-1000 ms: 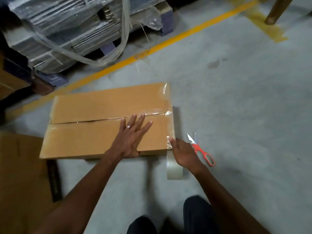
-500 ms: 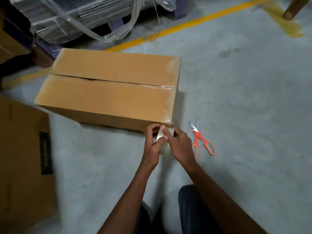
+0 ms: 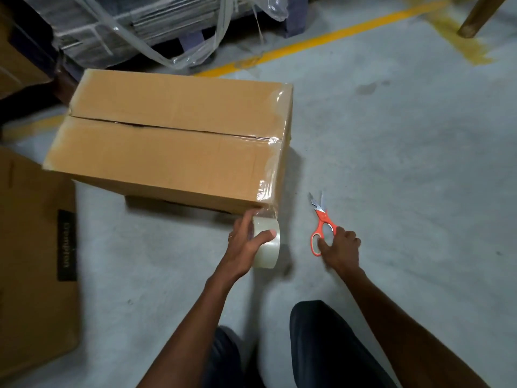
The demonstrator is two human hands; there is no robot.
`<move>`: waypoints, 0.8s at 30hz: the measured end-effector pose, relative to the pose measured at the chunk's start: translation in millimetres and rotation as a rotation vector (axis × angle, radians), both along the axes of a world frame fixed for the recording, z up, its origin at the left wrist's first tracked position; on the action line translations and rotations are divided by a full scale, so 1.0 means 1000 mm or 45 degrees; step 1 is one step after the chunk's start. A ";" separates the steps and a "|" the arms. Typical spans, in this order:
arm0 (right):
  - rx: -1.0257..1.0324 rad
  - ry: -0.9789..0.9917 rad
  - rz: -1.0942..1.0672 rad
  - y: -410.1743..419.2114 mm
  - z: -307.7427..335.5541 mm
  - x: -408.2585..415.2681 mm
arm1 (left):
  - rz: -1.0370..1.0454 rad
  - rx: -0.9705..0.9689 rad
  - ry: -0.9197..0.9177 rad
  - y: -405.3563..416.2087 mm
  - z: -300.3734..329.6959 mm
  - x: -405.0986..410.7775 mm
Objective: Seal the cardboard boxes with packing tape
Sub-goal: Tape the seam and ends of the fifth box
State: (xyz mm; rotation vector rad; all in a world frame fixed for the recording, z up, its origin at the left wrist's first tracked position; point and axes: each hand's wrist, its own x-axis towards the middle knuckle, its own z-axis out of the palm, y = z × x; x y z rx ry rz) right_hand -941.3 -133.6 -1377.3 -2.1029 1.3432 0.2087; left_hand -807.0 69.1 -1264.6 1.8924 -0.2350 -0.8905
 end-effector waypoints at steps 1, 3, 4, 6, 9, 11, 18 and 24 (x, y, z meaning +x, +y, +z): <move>-0.068 0.084 0.084 -0.004 -0.011 -0.004 | -0.019 -0.012 0.026 -0.002 0.005 0.003; -0.169 0.191 0.171 -0.004 -0.017 -0.005 | -0.058 -0.042 0.075 -0.005 0.015 0.009; -0.208 0.228 0.194 -0.004 -0.015 -0.002 | -0.077 -0.059 0.103 -0.007 0.020 0.012; -0.218 0.269 0.214 -0.001 -0.013 0.004 | -0.114 -0.079 0.148 -0.009 0.027 0.020; -0.062 0.242 0.058 -0.001 -0.013 0.010 | -0.142 -0.040 0.190 -0.014 0.033 0.029; 0.058 0.257 -0.005 -0.013 -0.011 0.013 | -0.164 -0.040 0.234 -0.013 0.038 0.033; 1.211 -0.308 0.083 -0.076 0.048 -0.023 | -0.156 -0.071 0.259 0.000 0.039 0.025; 1.472 0.041 0.798 -0.119 0.117 -0.043 | -0.045 -0.079 0.193 0.004 0.040 0.017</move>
